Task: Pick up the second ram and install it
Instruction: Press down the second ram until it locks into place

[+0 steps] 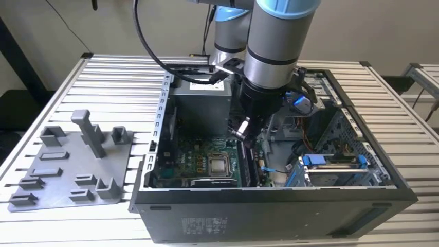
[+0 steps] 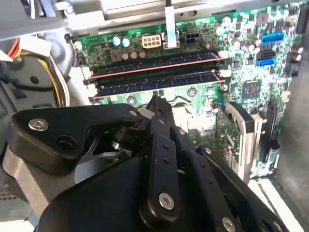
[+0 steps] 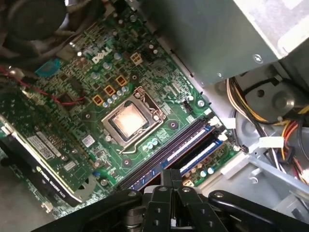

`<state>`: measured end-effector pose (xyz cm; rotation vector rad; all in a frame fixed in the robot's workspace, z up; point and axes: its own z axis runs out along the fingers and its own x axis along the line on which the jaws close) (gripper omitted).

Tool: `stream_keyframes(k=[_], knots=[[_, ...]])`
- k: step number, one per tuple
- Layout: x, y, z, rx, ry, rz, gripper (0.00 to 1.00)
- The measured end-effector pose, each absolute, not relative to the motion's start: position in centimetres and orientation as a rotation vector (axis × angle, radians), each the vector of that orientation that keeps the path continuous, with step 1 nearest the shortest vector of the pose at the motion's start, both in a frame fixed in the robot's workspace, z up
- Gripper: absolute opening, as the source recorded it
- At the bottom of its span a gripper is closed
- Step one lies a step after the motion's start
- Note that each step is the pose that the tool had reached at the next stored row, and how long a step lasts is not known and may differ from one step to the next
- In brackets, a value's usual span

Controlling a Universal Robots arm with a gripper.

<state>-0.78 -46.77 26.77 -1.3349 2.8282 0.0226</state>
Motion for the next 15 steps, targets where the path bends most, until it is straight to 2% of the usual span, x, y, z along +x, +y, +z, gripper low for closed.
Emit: stream_keyframes(k=[15], knots=[[-0.78, -46.77, 26.57, -1.709, 2.622, 0.025, 0.11]])
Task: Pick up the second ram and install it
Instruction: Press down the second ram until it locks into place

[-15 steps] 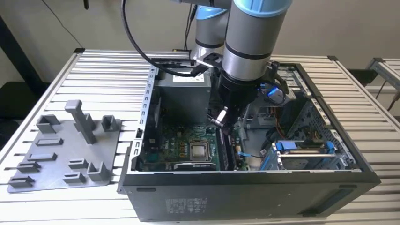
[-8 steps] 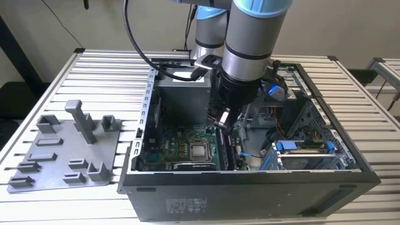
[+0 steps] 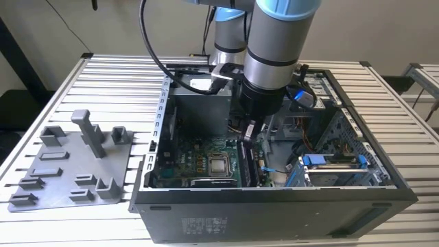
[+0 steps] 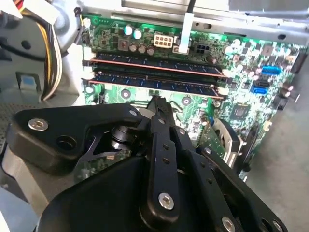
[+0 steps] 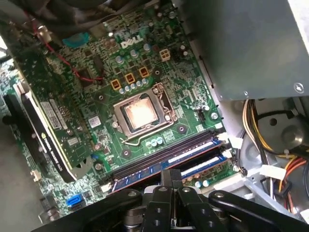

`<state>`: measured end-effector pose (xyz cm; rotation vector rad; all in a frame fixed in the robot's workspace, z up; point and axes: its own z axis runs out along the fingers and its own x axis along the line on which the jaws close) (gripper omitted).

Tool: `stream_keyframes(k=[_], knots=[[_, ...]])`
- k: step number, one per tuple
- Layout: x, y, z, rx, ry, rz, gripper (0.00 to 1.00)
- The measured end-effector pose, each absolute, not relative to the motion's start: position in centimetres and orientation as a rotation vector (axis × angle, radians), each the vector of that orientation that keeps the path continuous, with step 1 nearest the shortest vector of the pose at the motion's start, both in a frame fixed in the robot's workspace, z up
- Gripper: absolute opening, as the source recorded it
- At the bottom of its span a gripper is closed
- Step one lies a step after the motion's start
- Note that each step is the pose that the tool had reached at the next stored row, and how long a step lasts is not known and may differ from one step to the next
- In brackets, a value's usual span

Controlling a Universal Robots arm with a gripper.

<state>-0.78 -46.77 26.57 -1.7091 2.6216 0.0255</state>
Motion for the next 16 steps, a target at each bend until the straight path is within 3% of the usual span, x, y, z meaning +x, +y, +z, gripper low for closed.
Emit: stream_keyframes(k=[16], knots=[[-0.78, -46.77, 26.21, -1.981, 2.426, 0.027, 0.11]])
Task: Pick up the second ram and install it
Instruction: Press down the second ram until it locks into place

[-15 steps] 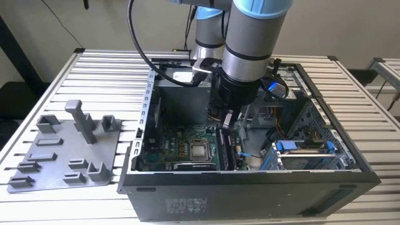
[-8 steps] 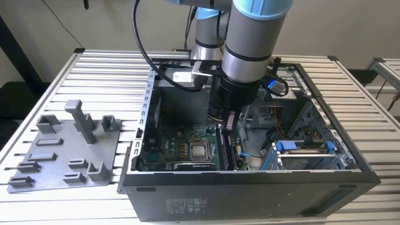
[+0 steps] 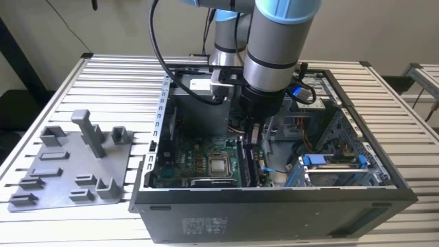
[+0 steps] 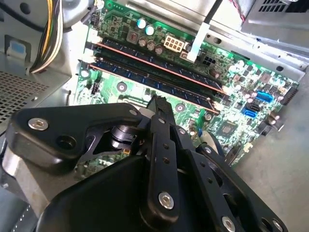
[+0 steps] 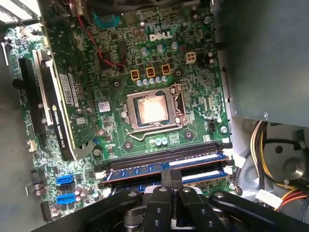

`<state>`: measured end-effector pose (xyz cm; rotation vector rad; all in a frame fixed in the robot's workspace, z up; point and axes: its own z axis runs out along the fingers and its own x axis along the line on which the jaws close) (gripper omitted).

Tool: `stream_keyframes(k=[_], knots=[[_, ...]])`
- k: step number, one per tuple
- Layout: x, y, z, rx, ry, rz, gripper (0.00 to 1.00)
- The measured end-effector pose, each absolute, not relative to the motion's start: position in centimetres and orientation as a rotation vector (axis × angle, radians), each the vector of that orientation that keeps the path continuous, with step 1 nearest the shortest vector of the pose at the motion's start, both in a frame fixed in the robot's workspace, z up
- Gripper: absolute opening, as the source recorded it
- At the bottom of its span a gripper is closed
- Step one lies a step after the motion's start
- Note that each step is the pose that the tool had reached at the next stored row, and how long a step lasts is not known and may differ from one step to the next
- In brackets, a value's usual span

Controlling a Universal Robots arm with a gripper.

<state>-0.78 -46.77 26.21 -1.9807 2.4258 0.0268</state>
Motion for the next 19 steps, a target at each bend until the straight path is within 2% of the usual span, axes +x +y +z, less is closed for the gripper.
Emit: stream_keyframes(k=[19], knots=[[-0.5, -47.9, 25.0, -1.984, 2.426, 0.03, 0.11]])
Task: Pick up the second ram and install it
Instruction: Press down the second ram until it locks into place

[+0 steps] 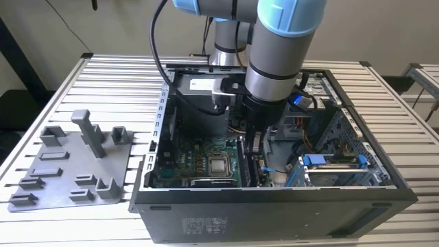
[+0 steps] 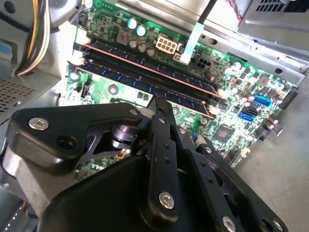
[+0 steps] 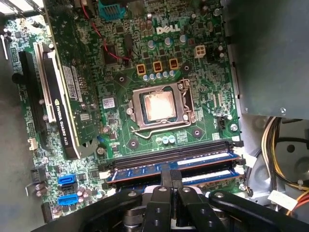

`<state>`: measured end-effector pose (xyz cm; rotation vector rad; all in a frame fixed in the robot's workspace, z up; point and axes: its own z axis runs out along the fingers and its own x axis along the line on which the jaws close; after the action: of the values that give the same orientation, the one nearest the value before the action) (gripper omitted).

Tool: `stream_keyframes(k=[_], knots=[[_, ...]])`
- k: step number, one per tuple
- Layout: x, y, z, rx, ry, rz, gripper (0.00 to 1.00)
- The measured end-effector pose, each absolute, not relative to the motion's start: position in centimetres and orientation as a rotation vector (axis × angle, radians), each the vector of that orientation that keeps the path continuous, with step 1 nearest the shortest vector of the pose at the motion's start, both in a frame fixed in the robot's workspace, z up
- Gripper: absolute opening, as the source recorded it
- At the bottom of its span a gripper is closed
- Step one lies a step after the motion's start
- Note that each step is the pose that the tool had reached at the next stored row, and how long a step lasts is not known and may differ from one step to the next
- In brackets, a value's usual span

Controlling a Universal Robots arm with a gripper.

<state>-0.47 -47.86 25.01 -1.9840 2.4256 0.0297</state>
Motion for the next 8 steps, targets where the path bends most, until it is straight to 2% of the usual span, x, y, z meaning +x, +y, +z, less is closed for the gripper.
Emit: stream_keyframes(k=[8], knots=[[-0.49, -48.35, 24.3, -1.984, 2.425, 0.03, 0.11]])
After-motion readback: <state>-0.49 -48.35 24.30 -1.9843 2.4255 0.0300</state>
